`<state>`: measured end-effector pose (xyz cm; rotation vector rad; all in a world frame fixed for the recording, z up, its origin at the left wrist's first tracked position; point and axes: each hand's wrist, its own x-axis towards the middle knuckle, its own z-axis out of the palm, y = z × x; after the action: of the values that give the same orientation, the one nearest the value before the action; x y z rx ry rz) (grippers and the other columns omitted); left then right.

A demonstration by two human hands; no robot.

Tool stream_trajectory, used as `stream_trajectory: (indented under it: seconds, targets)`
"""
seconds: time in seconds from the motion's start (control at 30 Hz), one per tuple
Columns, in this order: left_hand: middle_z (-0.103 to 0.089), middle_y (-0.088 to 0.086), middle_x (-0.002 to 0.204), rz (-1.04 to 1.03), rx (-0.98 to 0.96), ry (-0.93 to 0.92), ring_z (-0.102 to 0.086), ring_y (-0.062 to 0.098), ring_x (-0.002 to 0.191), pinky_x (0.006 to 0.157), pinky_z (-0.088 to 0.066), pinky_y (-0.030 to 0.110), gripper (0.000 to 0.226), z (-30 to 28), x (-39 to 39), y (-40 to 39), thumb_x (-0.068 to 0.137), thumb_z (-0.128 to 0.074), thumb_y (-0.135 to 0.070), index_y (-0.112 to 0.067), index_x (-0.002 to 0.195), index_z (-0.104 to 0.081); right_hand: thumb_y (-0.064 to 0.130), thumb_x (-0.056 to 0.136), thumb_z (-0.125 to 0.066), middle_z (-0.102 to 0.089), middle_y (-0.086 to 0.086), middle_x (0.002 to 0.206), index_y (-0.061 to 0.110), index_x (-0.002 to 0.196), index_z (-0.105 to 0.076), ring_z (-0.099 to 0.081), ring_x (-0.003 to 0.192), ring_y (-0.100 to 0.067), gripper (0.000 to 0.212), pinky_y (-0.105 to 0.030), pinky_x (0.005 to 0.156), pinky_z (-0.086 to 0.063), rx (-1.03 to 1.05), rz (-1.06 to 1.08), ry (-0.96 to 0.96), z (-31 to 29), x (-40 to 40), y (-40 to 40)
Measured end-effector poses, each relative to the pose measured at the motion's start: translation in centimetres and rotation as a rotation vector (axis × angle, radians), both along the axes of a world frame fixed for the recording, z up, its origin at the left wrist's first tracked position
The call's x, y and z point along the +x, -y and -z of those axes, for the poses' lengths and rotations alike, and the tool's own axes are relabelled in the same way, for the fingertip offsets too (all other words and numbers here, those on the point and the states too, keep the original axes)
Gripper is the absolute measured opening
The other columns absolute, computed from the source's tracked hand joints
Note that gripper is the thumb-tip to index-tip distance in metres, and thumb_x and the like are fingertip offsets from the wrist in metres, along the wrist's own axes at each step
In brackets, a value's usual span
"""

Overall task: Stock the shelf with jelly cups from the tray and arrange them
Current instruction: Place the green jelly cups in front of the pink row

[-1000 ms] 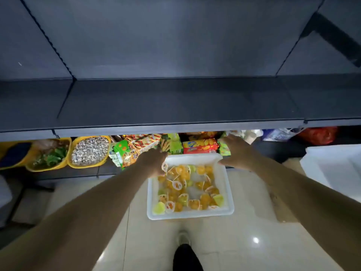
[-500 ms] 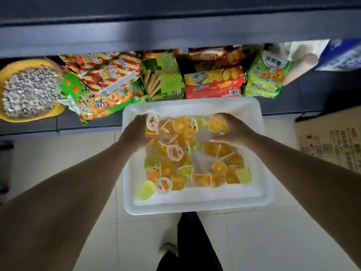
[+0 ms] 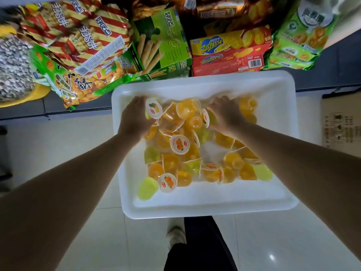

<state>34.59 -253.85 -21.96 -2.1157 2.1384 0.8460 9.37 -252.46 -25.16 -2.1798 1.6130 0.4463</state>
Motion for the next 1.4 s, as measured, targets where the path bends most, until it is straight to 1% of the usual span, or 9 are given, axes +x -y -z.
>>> stream_trajectory:
  seconds: [0.2, 0.37, 0.57, 0.7, 0.83, 1.03, 1.2, 1.3, 1.4]
  targets:
    - [-0.060, 0.014, 0.123, -0.074, 0.021, -0.102, -0.054, 0.028, 0.113, 0.095, -0.041, 0.032, 0.063, -1.5, 0.1, -0.5, 0.073, -0.079, -0.022, -0.005, 0.127, -0.052, 0.022, 0.083, -0.070, -0.050, -0.007, 0.136, 0.011, 0.137, -0.045, -0.042, 0.127, -0.025, 0.060, -0.038, 0.105, -0.025, -0.016, 0.145, 0.217, -0.6, -0.9, -0.7]
    - [-0.064, 0.007, 0.117, -0.263, 0.033, -0.246, -0.057, 0.017, 0.105, 0.084, -0.041, 0.021, 0.057, -4.2, -0.8, -1.8, 0.070, -0.081, -0.022, -0.008, 0.120, -0.058, 0.017, 0.073, -0.080, -0.056, -0.012, 0.127, 0.005, 0.131, -0.051, -0.050, 0.117, -0.027, 0.066, -0.034, 0.097, -0.037, -0.043, 0.334, 0.449, -3.6, -1.5, -1.7]
    - [-0.066, 0.003, 0.112, -0.405, 0.010, -0.389, -0.061, 0.018, 0.103, 0.090, -0.050, 0.033, 0.052, -10.3, -3.4, -4.5, 0.069, -0.082, -0.023, -0.013, 0.115, -0.061, 0.019, 0.073, -0.080, -0.060, -0.009, 0.124, 0.007, 0.127, -0.054, -0.054, 0.112, -0.023, 0.062, -0.024, 0.089, -0.036, -0.114, 0.382, 0.570, -11.2, -2.5, -3.8]
    - [-0.067, 0.005, 0.110, -0.421, -0.015, -0.471, -0.062, 0.019, 0.102, 0.089, -0.050, 0.033, 0.052, -16.9, -5.7, -7.3, 0.067, -0.083, -0.023, -0.014, 0.113, -0.061, 0.019, 0.071, -0.082, -0.063, -0.002, 0.114, 0.010, 0.120, -0.060, -0.058, 0.103, -0.018, 0.055, -0.023, 0.086, -0.039, -0.183, 0.476, 0.677, -18.8, -4.1, -6.5]
    - [-0.066, 0.003, 0.108, -0.457, -0.101, -0.561, -0.061, 0.017, 0.100, 0.077, -0.047, 0.026, 0.051, -26.1, -7.9, -9.8, 0.068, -0.083, -0.023, -0.011, 0.113, -0.062, 0.018, 0.069, -0.083, -0.066, 0.002, 0.108, 0.016, 0.115, -0.062, -0.062, 0.103, -0.016, 0.050, -0.036, 0.092, -0.050, -0.231, 0.579, 0.807, -28.4, -6.0, -9.3]
    - [-0.069, 0.000, 0.102, -0.382, -0.211, -0.718, -0.063, 0.014, 0.091, 0.077, -0.051, 0.026, 0.044, -41.3, -10.6, -11.9, 0.066, -0.083, -0.018, -0.011, 0.106, -0.067, 0.013, 0.068, -0.084, -0.064, 0.012, 0.099, 0.024, 0.103, -0.057, -0.061, 0.095, -0.005, 0.046, -0.012, 0.081, -0.049, -0.354, 0.621, 0.956, -44.6, -8.5, -12.5]
    - [-0.070, 0.005, 0.097, -0.248, -0.283, -0.870, -0.065, 0.010, 0.080, 0.072, -0.056, 0.022, 0.040, -54.9, -13.8, -12.4, 0.065, -0.081, 0.000, -0.007, 0.102, -0.068, 0.003, 0.067, -0.083, -0.068, 0.013, 0.092, 0.028, 0.092, -0.060, -0.066, 0.093, -0.010, 0.042, -0.026, 0.085, -0.053, -0.471, 0.659, 1.158, -58.0, -10.6, -13.4]
    - [-0.064, 0.000, 0.094, -0.173, -0.311, -0.960, -0.061, -0.006, 0.059, 0.051, -0.045, 0.005, 0.040, -61.6, -15.9, -12.9, 0.071, -0.075, 0.008, 0.001, 0.109, -0.065, 0.000, 0.068, -0.081, -0.069, 0.013, 0.093, 0.027, 0.092, -0.061, -0.066, 0.092, -0.008, 0.041, -0.020, 0.082, -0.053, -0.532, 0.603, 1.246, -65.3, -11.9, -13.4]
    - [-0.067, -0.004, 0.096, -0.122, -0.366, -0.998, -0.061, -0.008, 0.067, 0.056, -0.044, 0.002, 0.037, -66.2, -17.9, -12.5, 0.071, -0.078, 0.000, -0.012, 0.104, -0.067, 0.001, 0.068, -0.082, -0.068, 0.014, 0.095, 0.029, 0.090, -0.061, -0.065, 0.092, -0.007, 0.041, -0.016, 0.079, -0.052, -0.585, 0.536, 1.288, -70.9, -13.4, -13.0]
